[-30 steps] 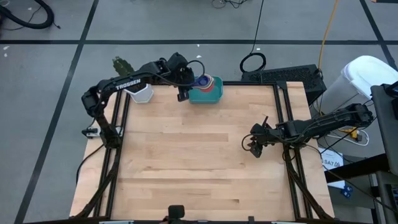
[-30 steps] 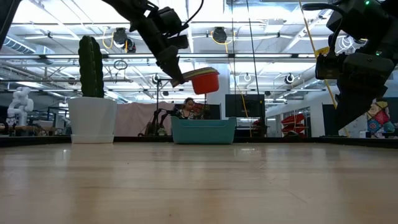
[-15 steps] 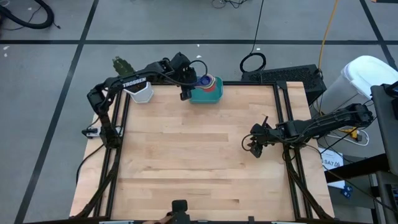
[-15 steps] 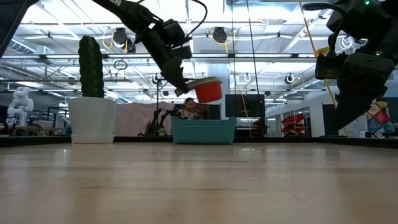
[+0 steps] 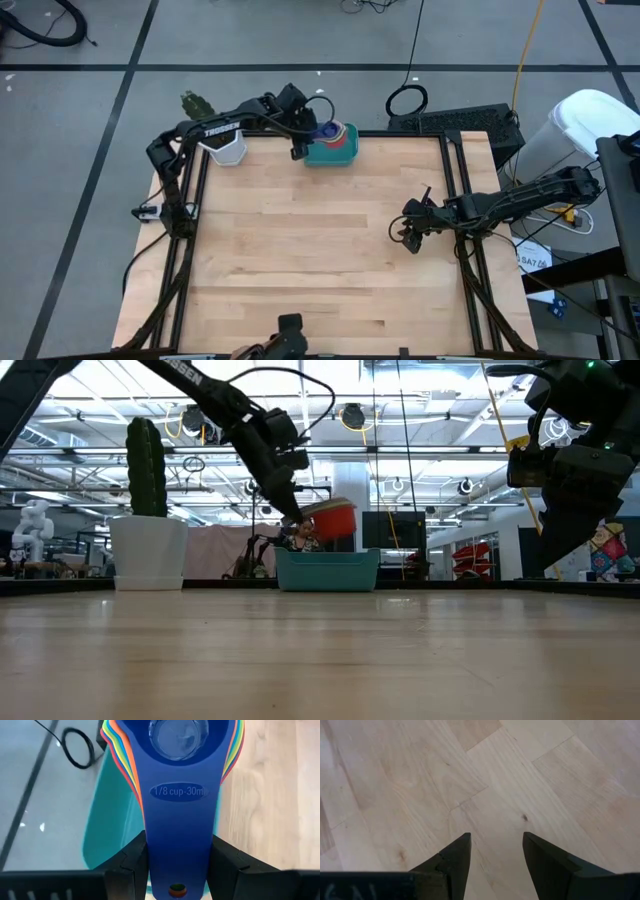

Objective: Nest measuring cups in basket
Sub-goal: Put the stacked measuring cups into the light green bin

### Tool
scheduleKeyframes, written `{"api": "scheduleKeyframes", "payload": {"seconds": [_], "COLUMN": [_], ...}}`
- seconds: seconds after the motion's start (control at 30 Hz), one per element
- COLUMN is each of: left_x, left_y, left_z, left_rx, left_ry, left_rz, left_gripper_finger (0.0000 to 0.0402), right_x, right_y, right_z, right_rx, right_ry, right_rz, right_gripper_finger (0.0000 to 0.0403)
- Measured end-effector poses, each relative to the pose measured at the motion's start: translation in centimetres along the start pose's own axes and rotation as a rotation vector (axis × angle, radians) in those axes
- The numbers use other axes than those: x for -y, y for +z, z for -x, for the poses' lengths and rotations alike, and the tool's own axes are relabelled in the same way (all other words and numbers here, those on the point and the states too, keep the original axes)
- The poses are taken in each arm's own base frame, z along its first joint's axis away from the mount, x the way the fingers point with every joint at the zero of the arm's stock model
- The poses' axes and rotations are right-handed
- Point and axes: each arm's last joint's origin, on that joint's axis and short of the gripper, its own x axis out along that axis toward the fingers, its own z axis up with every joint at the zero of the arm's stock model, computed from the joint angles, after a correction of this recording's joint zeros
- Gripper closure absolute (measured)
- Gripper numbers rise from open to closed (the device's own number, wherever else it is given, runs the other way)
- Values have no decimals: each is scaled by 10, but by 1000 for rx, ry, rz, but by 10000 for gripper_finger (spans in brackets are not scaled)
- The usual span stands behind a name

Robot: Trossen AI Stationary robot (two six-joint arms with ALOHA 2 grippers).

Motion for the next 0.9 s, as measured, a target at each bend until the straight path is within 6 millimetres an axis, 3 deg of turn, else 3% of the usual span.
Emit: {"api": "scheduleKeyframes", "payload": {"seconds": [0.17,0.47,0.9], "left_x": [0,-1,-2], "left_y": [-6,-8,-20], "left_z": [-15,-18,-45], "left_rx": [-39,-40,-94], "left_ry": [-25,-36,-64], "left_rz": [1,-3,7], "left_gripper_finger": [257,257,257], "right_x": [0,0,0], "right_y": [0,0,0], "right_z": [0,0,0], "right_rx": [0,0,1], "right_ry": [0,0,0], "right_rz": [-3,1,1], "right_gripper_finger": [232,232,232]}}
